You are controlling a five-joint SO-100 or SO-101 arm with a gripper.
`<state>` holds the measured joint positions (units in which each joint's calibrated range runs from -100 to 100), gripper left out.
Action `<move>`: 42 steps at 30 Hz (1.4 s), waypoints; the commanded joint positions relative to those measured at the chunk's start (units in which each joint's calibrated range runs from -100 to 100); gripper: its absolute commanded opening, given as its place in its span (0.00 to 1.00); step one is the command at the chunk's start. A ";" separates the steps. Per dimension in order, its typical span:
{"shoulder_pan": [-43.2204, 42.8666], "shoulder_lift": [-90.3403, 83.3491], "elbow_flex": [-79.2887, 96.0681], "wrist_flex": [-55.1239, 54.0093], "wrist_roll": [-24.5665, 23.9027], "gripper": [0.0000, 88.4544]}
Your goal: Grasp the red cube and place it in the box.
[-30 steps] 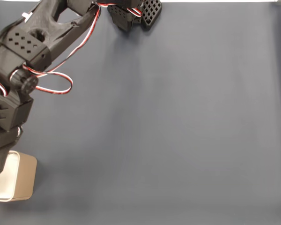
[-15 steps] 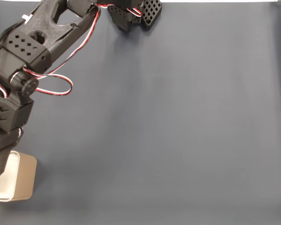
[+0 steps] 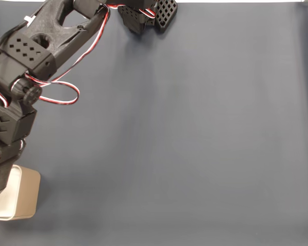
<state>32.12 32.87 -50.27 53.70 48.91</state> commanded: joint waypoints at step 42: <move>-1.65 -7.91 6.20 -1.90 0.49 0.13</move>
<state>31.75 31.74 -45.03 53.46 49.26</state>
